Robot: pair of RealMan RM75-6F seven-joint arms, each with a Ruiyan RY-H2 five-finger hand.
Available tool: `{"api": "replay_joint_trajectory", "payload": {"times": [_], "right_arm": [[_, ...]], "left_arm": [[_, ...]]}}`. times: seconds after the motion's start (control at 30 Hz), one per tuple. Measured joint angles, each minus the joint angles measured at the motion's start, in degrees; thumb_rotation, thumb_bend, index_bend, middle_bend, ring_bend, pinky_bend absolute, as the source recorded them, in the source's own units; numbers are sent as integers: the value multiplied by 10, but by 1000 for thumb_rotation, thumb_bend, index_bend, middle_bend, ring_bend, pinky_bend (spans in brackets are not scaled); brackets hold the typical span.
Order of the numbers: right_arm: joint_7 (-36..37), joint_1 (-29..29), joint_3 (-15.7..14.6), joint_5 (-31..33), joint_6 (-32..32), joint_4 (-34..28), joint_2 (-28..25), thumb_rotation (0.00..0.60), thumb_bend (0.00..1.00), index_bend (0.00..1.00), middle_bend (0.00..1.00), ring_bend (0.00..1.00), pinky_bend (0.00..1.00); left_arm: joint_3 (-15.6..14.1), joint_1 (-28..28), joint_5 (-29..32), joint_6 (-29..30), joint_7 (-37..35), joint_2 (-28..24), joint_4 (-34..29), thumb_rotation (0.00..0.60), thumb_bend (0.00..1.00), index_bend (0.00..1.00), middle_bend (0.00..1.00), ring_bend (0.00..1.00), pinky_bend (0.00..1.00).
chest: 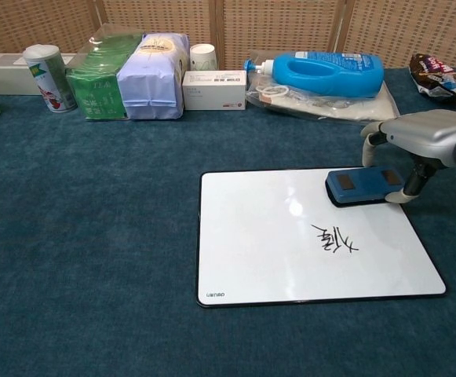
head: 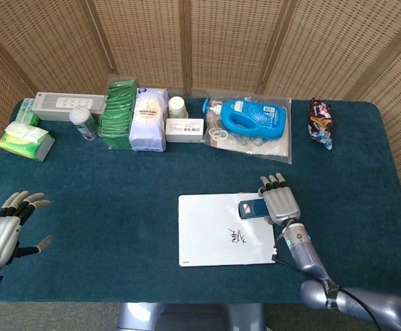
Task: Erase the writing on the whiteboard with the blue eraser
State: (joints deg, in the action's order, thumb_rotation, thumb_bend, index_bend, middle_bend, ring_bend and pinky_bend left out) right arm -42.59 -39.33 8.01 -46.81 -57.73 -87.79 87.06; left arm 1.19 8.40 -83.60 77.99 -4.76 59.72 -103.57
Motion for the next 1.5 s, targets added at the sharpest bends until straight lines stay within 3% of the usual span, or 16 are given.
{"api": "replay_joint_trajectory", "payload": {"times": [0.3, 0.87, 1.3, 1.5], "right_arm": [[-11, -12, -5, 24, 2, -5, -5, 600, 234, 357, 107, 0, 0], [-7, -22, -11, 39, -3, -11, -9, 600, 235, 560, 168, 23, 0], [62, -18, 0, 12, 4, -63, -21, 600, 236, 608, 177, 54, 0], [116, -11, 1, -23, 16, -94, -25, 600, 237, 604, 168, 21, 0]], "left_arm": [[-1, -2, -1, 2, 0, 0, 0, 600, 321, 226, 173, 56, 0], [-2, -4, -2, 5, 0, 1, 1, 600, 321, 226, 167, 49, 0], [0, -2, 0, 3, 3, 0, -1, 600, 321, 226, 167, 49, 0], [1, -1, 3, 2, 7, -1, -4, 600, 321, 226, 167, 49, 0]]}}
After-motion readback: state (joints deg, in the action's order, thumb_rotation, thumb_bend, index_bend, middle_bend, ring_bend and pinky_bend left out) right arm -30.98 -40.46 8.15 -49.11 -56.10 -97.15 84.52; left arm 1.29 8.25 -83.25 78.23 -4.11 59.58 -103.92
